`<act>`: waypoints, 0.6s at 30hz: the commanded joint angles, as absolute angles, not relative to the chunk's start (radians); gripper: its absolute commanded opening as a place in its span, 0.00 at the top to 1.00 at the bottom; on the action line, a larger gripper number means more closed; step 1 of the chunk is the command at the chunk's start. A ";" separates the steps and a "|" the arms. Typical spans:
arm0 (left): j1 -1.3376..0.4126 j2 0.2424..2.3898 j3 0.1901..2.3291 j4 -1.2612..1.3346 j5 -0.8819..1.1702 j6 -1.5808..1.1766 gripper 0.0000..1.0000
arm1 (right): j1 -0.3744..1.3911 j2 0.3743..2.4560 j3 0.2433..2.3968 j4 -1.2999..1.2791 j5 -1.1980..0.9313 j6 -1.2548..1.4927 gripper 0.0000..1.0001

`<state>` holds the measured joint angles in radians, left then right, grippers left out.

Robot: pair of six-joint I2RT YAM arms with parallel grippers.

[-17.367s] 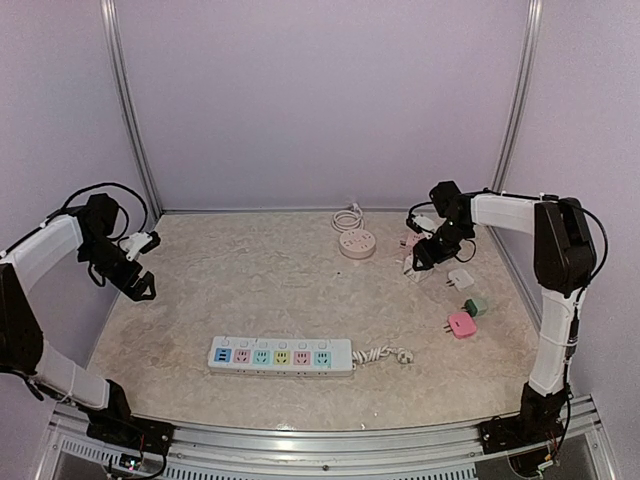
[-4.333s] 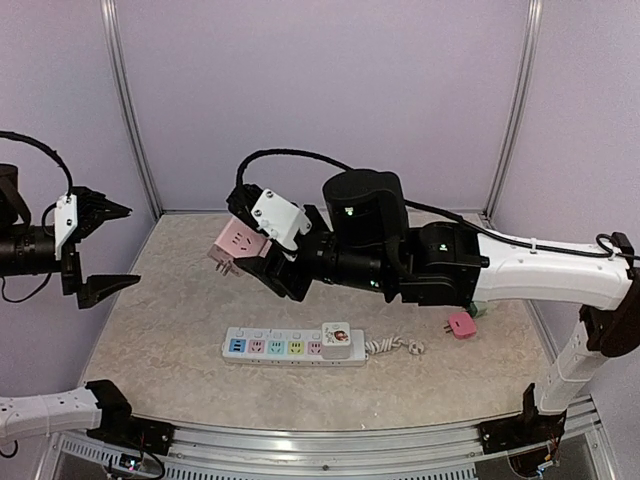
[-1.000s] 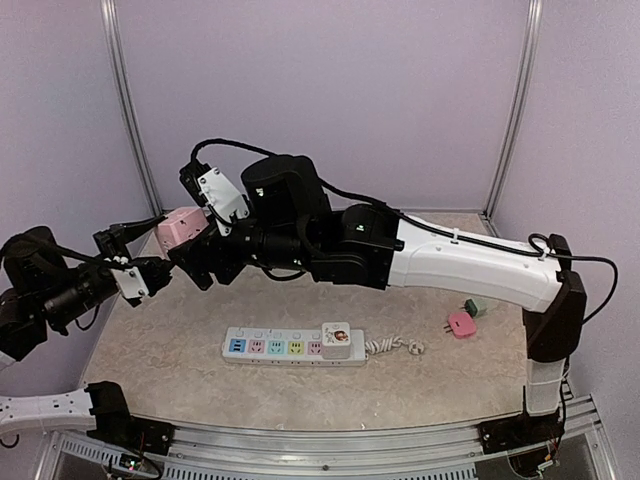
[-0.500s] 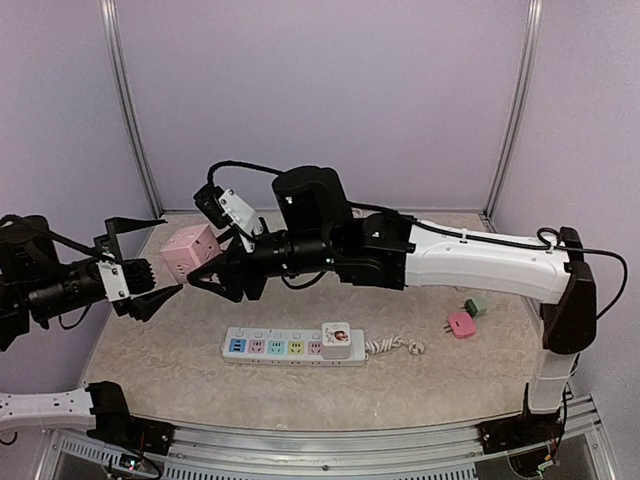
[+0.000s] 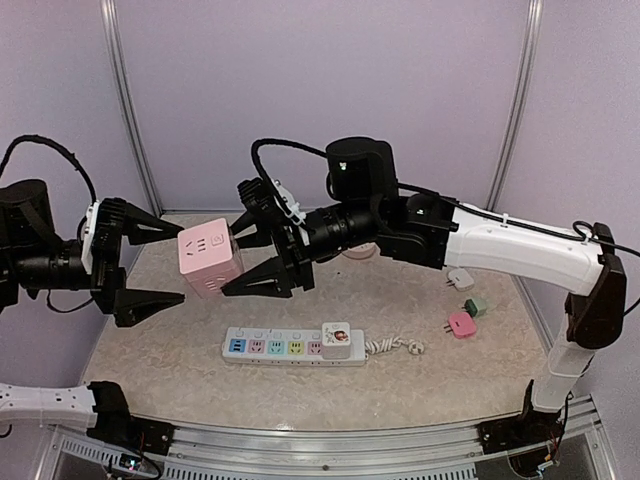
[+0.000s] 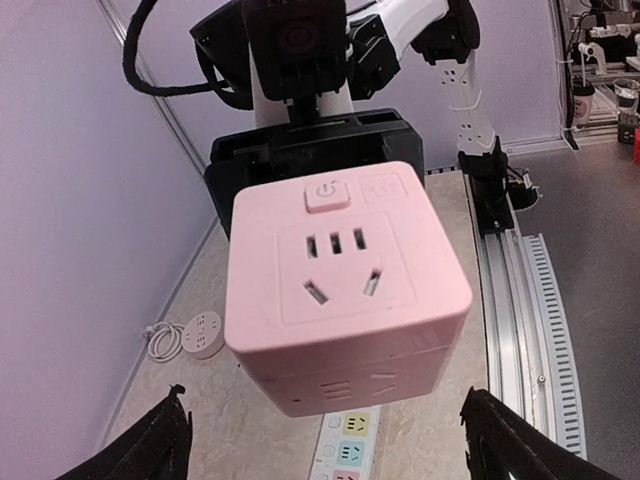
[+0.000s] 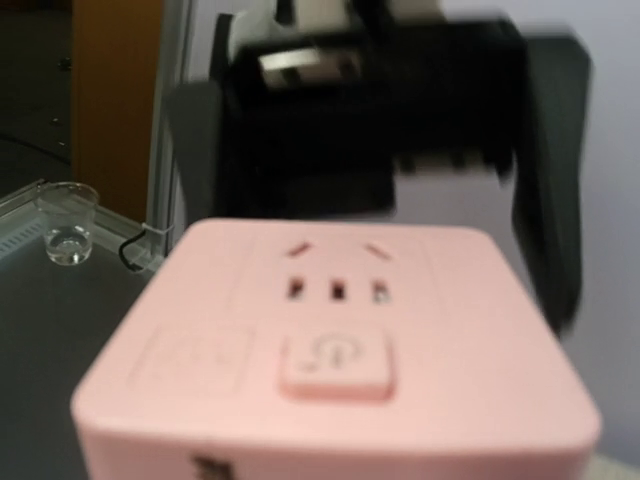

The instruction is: Insert the plug

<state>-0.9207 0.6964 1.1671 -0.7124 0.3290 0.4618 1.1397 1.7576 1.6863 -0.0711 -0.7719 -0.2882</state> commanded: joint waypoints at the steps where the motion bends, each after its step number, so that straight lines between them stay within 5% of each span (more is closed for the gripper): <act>1: -0.945 0.719 1.157 -0.598 0.295 0.384 0.13 | 1.142 1.762 1.720 -0.039 -0.788 -0.301 1.00; 10: -0.990 0.735 1.124 -0.541 0.228 0.432 0.30 | 1.144 1.770 1.718 -0.003 -0.726 -0.271 1.00; 18: -1.002 0.742 1.113 -0.540 0.232 0.455 0.34 | 1.144 1.801 1.760 -0.020 -0.720 -0.261 1.00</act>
<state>-0.9894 0.7353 1.1275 -0.5652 0.2356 0.4400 1.1397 1.7824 1.7107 -0.0490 -0.7246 -0.2794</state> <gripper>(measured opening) 0.701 0.582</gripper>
